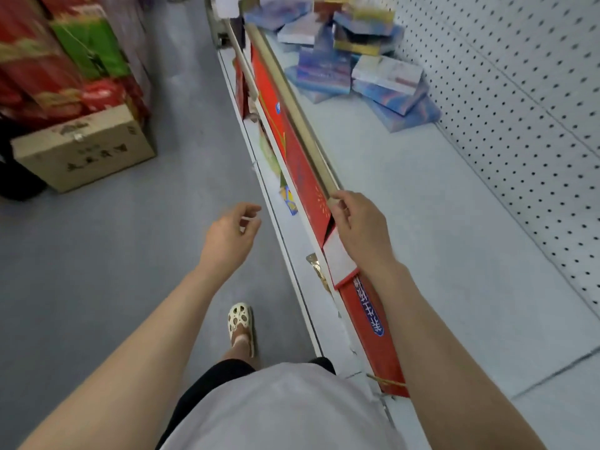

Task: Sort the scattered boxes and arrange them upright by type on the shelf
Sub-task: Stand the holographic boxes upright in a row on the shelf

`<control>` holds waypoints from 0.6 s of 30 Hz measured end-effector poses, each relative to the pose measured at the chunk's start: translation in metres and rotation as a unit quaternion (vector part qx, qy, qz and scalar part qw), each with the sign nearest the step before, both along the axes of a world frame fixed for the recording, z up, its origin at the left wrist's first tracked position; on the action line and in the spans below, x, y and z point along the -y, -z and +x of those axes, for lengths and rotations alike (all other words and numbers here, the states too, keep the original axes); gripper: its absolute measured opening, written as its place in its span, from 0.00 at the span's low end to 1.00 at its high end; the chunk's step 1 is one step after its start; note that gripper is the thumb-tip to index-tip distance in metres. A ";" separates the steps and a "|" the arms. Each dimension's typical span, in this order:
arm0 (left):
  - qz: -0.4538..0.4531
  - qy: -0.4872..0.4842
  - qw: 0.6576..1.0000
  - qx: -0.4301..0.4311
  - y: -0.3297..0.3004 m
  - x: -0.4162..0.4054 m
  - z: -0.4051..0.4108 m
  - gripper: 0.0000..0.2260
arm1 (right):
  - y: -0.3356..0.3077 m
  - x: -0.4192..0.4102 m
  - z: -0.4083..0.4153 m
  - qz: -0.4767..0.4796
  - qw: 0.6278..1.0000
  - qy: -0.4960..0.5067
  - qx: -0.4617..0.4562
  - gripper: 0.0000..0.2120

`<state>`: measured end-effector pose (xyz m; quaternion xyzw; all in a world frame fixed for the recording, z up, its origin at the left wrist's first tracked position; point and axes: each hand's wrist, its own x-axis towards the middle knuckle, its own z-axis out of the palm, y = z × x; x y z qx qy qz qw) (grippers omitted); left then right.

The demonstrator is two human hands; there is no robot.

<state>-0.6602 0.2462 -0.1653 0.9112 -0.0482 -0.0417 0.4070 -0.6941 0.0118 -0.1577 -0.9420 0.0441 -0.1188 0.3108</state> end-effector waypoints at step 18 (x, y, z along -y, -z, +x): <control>0.126 0.279 0.947 0.092 -0.036 0.051 0.413 0.22 | -0.017 0.035 0.348 0.012 0.962 0.257 -0.096 0.22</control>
